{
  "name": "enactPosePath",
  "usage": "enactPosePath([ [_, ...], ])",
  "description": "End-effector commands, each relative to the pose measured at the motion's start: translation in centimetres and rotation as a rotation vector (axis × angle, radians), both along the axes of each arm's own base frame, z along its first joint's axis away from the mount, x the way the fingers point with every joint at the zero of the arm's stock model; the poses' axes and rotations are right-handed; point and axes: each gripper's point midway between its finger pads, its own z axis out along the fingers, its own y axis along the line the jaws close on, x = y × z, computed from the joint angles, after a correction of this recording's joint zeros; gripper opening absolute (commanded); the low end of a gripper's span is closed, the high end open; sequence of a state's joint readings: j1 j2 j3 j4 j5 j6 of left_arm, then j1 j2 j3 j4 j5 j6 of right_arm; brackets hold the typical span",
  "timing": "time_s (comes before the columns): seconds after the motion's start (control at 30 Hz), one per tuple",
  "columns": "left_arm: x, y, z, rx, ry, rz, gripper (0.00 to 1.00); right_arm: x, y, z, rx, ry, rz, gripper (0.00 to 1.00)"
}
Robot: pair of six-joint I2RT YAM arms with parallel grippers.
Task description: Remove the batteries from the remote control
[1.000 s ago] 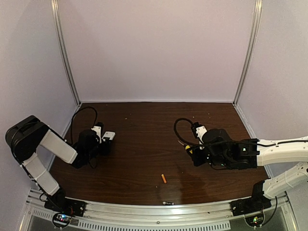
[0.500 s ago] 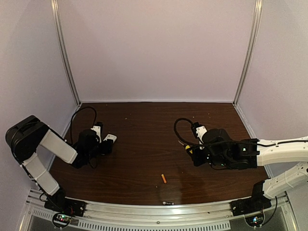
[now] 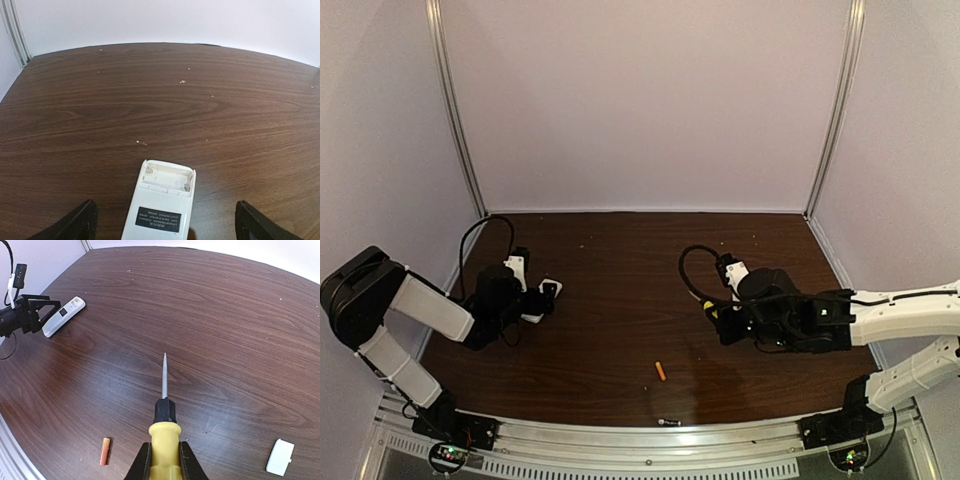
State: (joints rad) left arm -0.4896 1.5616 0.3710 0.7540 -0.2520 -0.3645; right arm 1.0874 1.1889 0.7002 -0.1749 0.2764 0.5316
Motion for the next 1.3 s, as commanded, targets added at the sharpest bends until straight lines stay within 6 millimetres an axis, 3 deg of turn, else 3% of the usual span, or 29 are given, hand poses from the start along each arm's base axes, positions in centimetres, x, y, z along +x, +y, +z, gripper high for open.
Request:
enactPosePath([
  [0.0, -0.3, 0.1, 1.3, -0.014, -0.044, -0.021, 0.97, 1.4, -0.7, -0.7, -0.019, -0.036, -0.074, 0.0],
  [0.3, -0.9, -0.4, 2.4, -0.02, -0.077, -0.059, 0.97, 4.3, 0.0, -2.1, -0.052, -0.1, -0.144, 0.0],
  [0.83, -1.5, -1.4, 3.4, -0.027, -0.119, -0.127, 0.97, 10.4, 1.9, -8.1, -0.103, -0.06, -0.208, 0.0],
  [1.07, -1.4, -1.5, 3.3, -0.021, -0.119, -0.13, 0.97, 11.8, 2.1, -11.2, -0.077, 0.02, -0.2, 0.0],
  [1.27, -1.3, -1.5, 3.3, -0.018, -0.122, -0.131, 0.97, 12.1, 2.0, -12.6, -0.062, 0.06, -0.198, 0.0],
])
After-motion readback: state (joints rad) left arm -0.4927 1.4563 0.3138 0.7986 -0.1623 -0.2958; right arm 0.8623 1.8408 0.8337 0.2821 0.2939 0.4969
